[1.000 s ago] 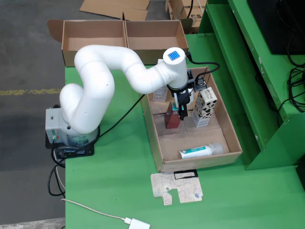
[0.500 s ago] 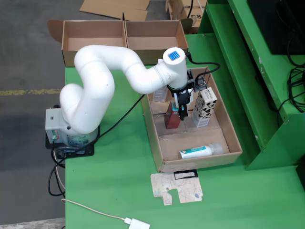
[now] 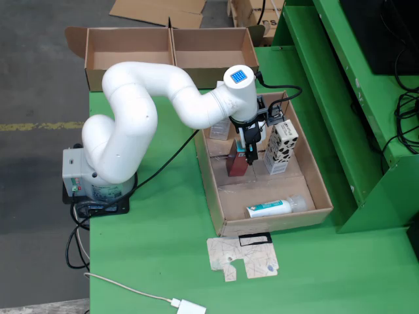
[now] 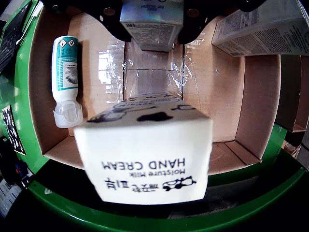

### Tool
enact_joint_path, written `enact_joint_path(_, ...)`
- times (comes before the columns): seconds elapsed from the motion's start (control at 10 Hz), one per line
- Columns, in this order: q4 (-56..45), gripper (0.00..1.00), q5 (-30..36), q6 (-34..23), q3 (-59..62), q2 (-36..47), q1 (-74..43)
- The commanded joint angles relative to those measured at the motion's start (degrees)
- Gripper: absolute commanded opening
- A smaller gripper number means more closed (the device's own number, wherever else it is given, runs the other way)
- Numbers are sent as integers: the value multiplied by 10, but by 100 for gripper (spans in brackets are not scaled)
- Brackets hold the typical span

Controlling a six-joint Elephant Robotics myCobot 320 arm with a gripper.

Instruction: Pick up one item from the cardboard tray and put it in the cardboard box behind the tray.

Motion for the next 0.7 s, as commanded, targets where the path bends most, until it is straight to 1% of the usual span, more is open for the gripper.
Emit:
enact_joint_path(0.0,-2,0,-1,4,-22,68,10)
enact_joint_path(0.1,-28,0,-10,13,-19,88,19)
enact_joint_path(0.2,-28,0,-10,13,-19,88,19)
enact_joint_path(0.4,-91,0,-25,35,0,131,34)
enact_joint_path(0.6,-139,0,-23,37,31,156,33)
